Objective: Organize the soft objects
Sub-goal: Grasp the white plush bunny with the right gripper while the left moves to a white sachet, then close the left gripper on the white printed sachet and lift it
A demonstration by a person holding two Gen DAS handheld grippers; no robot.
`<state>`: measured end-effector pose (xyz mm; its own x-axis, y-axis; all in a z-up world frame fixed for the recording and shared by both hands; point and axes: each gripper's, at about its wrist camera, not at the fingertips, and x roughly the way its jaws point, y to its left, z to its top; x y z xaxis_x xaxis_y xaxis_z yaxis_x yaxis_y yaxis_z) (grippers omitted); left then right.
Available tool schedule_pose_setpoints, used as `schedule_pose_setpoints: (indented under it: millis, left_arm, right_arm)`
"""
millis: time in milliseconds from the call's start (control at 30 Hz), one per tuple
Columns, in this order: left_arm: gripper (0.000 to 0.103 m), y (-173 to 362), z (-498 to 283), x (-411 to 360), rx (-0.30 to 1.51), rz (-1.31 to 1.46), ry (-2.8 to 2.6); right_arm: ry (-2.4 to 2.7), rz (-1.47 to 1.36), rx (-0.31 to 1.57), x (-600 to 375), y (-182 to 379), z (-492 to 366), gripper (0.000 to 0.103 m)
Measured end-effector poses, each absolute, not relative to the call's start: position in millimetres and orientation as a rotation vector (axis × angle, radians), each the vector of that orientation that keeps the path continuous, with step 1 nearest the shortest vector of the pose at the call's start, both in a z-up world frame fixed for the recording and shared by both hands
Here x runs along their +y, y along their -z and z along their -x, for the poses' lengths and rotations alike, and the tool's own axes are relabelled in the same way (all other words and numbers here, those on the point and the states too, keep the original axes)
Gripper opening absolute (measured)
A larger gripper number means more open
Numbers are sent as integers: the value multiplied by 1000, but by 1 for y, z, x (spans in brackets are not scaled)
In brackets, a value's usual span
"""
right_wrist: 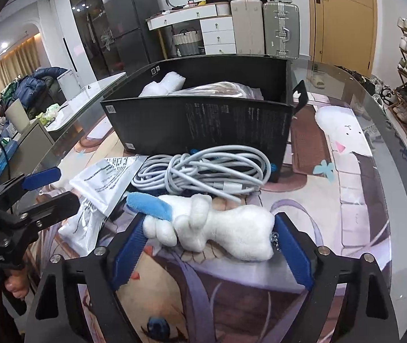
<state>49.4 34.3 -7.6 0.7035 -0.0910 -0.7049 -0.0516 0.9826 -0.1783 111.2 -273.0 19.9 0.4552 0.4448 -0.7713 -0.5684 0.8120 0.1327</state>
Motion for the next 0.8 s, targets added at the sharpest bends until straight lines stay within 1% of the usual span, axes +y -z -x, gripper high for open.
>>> schedule_pose_setpoints:
  millis: [200, 467, 800]
  left_arm:
    - [103, 10, -46, 26, 822, 181, 50]
    - [103, 17, -50, 9, 869, 145, 21]
    - [103, 27, -53, -2, 897, 39, -60]
  right_arm:
    - [-647, 103, 834, -297, -25, -98, 87]
    - [-674, 83, 763, -305, -36, -85, 87]
    - [-683, 66, 744, -315, -43, -77, 87]
